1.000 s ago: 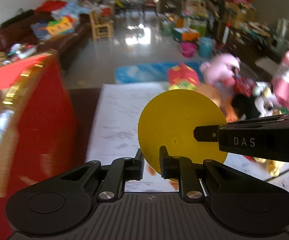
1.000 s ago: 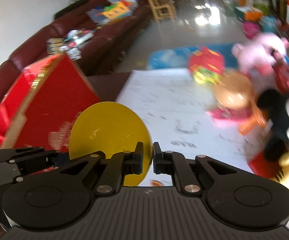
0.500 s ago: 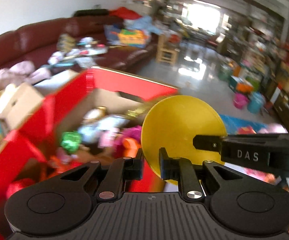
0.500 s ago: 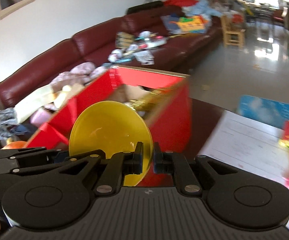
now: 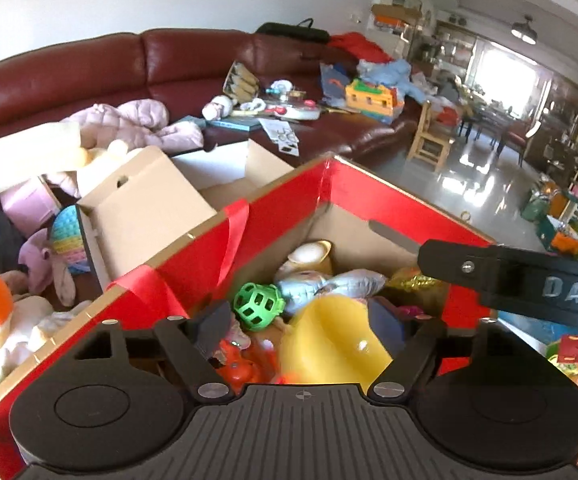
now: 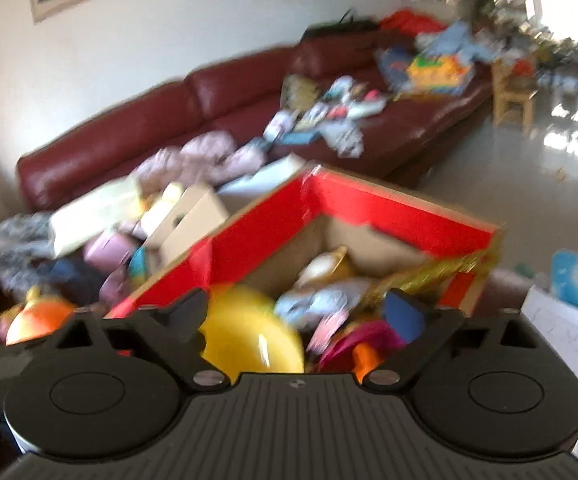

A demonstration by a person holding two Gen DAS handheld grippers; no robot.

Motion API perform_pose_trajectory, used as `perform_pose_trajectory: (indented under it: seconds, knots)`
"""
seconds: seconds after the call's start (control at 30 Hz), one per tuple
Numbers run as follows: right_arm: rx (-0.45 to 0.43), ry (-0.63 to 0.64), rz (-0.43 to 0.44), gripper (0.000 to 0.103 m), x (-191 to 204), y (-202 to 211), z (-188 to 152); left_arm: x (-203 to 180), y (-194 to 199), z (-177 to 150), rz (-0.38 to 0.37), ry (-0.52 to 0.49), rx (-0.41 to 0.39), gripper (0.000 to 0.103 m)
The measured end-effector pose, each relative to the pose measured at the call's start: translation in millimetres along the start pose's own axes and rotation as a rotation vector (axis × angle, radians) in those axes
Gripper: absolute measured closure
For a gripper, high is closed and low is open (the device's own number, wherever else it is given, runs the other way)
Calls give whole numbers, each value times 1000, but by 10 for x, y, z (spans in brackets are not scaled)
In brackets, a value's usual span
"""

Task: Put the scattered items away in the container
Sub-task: 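Open both tools to release the yellow bowl into the box, then withdraw both tools from the box back over the toys on the sheet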

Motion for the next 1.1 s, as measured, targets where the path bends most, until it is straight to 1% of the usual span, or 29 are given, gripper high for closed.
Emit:
perform_pose_trajectory:
  seconds: [0.07, 0.13, 0.27, 0.37, 0.67, 0.83, 1.1]
  knots:
    - [21, 5, 20, 9, -44, -9, -28, -9, -77, -31, 3, -2, 25, 17]
    - [39, -2, 7, 9, -95, -30, -78, -19, -142, -63, -5, 3, 45, 17]
    - [80, -19, -7, 9, -163, -78, -195, -115, -160, -163, 5, -18, 58, 15]
    - [95, -36, -12, 9, -225, -64, -246, -168, -175, -204, -3, -29, 66, 14]
    - [91, -48, -15, 9, -328, 53, -287, -413, -173, -240, -36, -81, 67, 14]
    - [74, -78, -31, 8, -471, 197, -306, -645, -125, -283, -61, -130, 64, 13]
    - [43, -157, -81, 8, -901, 538, -452, -1281, -12, -418, -127, -256, 56, 13]
Point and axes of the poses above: each gripper's, at about its wrist camera, not at the fingertips, and y roughly against the way its jaws point, x to its left, z to its top, the point moved 2 cm from there along -y, roughly the way its jaws point, and after that the axes turned 1 degree about x, right-handed, at the moved point
